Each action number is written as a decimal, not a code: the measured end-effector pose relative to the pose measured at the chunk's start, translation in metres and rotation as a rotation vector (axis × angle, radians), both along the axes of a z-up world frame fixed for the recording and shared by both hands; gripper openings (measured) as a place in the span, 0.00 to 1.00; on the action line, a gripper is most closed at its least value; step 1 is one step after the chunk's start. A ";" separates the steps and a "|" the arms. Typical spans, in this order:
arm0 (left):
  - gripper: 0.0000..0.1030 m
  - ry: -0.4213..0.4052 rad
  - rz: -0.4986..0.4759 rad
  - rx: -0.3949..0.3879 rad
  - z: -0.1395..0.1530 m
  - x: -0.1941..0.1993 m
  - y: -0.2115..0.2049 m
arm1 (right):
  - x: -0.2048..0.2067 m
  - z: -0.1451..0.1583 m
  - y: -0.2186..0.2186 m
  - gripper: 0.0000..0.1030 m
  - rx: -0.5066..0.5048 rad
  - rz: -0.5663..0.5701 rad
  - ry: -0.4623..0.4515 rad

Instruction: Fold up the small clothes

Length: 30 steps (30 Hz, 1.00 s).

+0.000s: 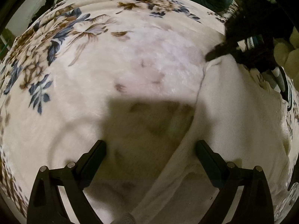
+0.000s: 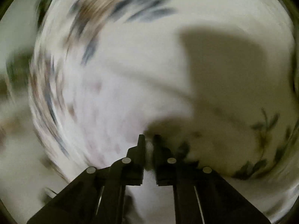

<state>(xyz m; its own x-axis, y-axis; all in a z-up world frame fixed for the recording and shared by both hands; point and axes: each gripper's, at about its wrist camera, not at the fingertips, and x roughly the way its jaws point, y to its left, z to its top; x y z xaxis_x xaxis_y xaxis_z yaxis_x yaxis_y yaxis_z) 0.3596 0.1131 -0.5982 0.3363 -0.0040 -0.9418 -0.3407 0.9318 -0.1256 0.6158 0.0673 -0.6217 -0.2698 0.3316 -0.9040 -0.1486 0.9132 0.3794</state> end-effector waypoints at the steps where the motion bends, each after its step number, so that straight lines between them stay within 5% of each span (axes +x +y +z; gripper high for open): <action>1: 0.95 0.000 0.000 0.001 -0.001 0.001 -0.001 | 0.006 -0.006 -0.018 0.06 0.033 -0.103 0.040; 5: 0.95 -0.001 0.003 -0.005 0.001 0.001 -0.001 | 0.003 -0.040 -0.069 0.06 0.188 -0.451 0.241; 8: 0.95 -0.012 0.006 -0.022 0.012 -0.001 0.006 | 0.001 -0.040 -0.078 0.10 0.248 -0.501 0.248; 11: 0.95 -0.042 0.008 -0.013 0.031 0.000 0.014 | -0.007 -0.008 -0.072 0.44 0.287 -0.418 0.152; 14: 0.95 -0.052 -0.015 -0.014 0.042 0.012 0.020 | -0.011 0.045 -0.120 0.47 0.250 -0.356 0.016; 20: 0.95 -0.038 -0.111 -0.061 0.028 0.077 0.009 | -0.079 0.104 -0.263 0.47 0.117 -0.466 -0.139; 27: 0.95 0.033 -0.218 -0.043 -0.002 0.122 -0.017 | -0.200 0.091 -0.430 0.47 -0.054 -0.808 -0.120; 30: 0.96 0.038 -0.240 -0.016 -0.004 0.127 -0.023 | -0.234 0.072 -0.461 0.47 -0.127 -0.901 -0.104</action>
<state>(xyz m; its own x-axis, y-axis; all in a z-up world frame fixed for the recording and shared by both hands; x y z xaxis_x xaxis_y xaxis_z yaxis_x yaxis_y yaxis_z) 0.4865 0.0904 -0.6024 0.2885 -0.0941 -0.9529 -0.1145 0.9846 -0.1319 0.3819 -0.3934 -0.5499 0.1276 0.2735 -0.9534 0.6125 0.7343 0.2926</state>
